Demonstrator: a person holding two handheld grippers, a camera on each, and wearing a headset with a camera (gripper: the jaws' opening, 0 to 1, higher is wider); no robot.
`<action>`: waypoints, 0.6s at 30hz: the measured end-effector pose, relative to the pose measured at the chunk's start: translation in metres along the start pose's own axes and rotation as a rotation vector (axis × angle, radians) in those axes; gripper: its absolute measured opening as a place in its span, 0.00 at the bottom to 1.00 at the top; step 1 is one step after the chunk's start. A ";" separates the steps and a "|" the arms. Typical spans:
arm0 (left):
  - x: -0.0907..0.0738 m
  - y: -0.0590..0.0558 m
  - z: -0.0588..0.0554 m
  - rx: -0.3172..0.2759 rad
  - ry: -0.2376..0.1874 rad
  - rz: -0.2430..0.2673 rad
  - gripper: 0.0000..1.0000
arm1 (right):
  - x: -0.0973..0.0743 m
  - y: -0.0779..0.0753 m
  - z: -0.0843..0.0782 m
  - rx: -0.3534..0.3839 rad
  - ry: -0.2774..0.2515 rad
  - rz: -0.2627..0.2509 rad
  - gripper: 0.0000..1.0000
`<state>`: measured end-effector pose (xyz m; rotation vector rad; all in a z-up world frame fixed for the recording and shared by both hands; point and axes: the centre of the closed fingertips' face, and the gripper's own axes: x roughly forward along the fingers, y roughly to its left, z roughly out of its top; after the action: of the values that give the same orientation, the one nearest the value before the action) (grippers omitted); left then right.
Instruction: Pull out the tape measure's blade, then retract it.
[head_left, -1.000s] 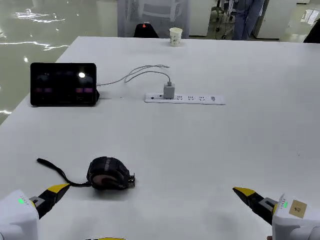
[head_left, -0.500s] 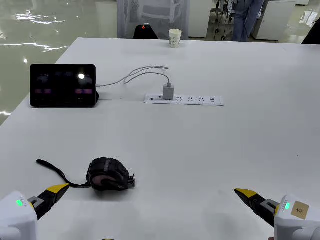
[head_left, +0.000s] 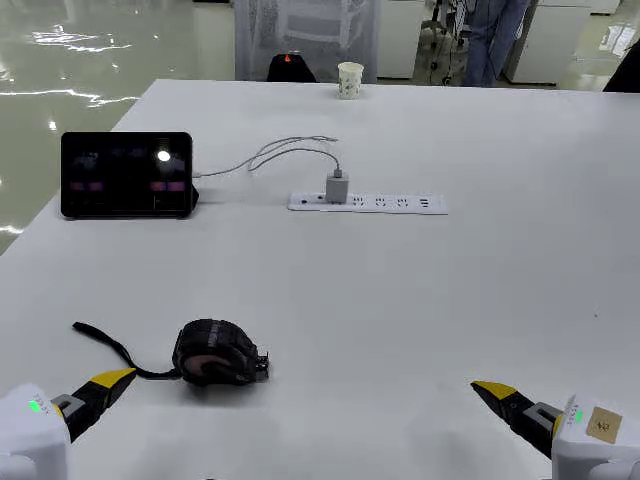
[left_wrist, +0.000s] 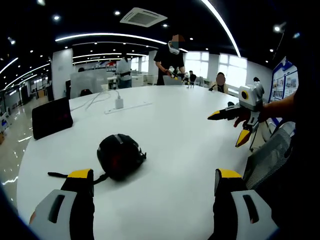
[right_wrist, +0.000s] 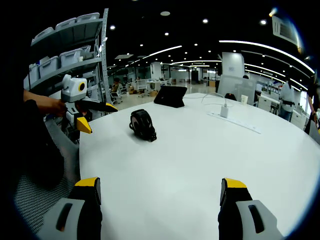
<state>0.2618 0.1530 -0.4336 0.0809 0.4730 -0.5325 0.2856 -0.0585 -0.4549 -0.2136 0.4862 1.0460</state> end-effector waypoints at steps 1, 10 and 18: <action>0.000 0.000 0.000 0.000 0.001 -0.001 0.98 | 0.000 0.000 0.000 0.001 0.000 0.000 0.99; 0.000 -0.001 0.001 -0.004 -0.002 -0.008 0.97 | -0.001 0.000 0.000 0.000 0.003 -0.001 0.99; 0.000 0.000 0.002 -0.009 -0.005 -0.005 0.97 | -0.002 0.000 0.000 0.000 0.004 -0.001 0.99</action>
<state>0.2624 0.1530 -0.4319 0.0692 0.4711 -0.5355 0.2849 -0.0605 -0.4541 -0.2160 0.4895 1.0445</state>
